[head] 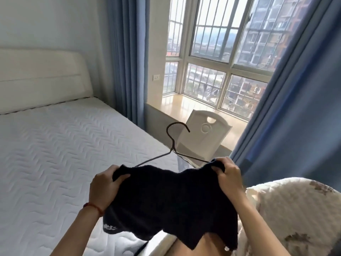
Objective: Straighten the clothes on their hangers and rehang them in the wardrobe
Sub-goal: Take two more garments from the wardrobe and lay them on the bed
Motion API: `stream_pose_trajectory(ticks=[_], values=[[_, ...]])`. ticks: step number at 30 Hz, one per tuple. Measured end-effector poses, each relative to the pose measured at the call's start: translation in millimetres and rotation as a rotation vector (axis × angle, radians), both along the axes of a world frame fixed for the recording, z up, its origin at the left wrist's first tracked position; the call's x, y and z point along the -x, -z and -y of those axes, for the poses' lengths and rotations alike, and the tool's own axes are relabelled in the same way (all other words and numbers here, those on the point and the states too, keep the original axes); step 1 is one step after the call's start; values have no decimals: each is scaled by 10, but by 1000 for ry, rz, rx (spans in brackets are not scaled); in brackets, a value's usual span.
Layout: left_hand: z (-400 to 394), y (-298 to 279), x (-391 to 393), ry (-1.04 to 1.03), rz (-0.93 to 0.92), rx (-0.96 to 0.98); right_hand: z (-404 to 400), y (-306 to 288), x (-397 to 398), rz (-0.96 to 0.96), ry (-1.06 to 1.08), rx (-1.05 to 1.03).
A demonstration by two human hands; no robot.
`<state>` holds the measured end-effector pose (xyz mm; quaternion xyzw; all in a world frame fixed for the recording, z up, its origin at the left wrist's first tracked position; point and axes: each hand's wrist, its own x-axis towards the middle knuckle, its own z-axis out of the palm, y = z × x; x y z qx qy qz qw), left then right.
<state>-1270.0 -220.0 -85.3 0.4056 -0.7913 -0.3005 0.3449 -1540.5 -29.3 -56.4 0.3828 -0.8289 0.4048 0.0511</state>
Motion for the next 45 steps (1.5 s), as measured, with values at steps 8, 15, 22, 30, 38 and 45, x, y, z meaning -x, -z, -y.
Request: stream_pose_trajectory(ticks=[8, 15, 22, 30, 38, 45], values=[[248, 114, 830, -196, 36, -46, 827, -40, 1143, -21, -138, -24], [781, 459, 1446, -228, 62, -134, 1608, 340, 1840, 21, -179, -62], [1518, 767, 1966, -276, 56, -282, 2434, 734, 2384, 84, -207, -177], [2371, 1139, 2346, -335, 152, -342, 3473, 1277, 2818, 99, -274, -300], [3103, 1935, 2671, -472, 285, -408, 4685, 2120, 3205, 112, -400, -416], [3831, 2525, 2904, -596, 295, -423, 5602, 2796, 3359, 65, -469, -450]])
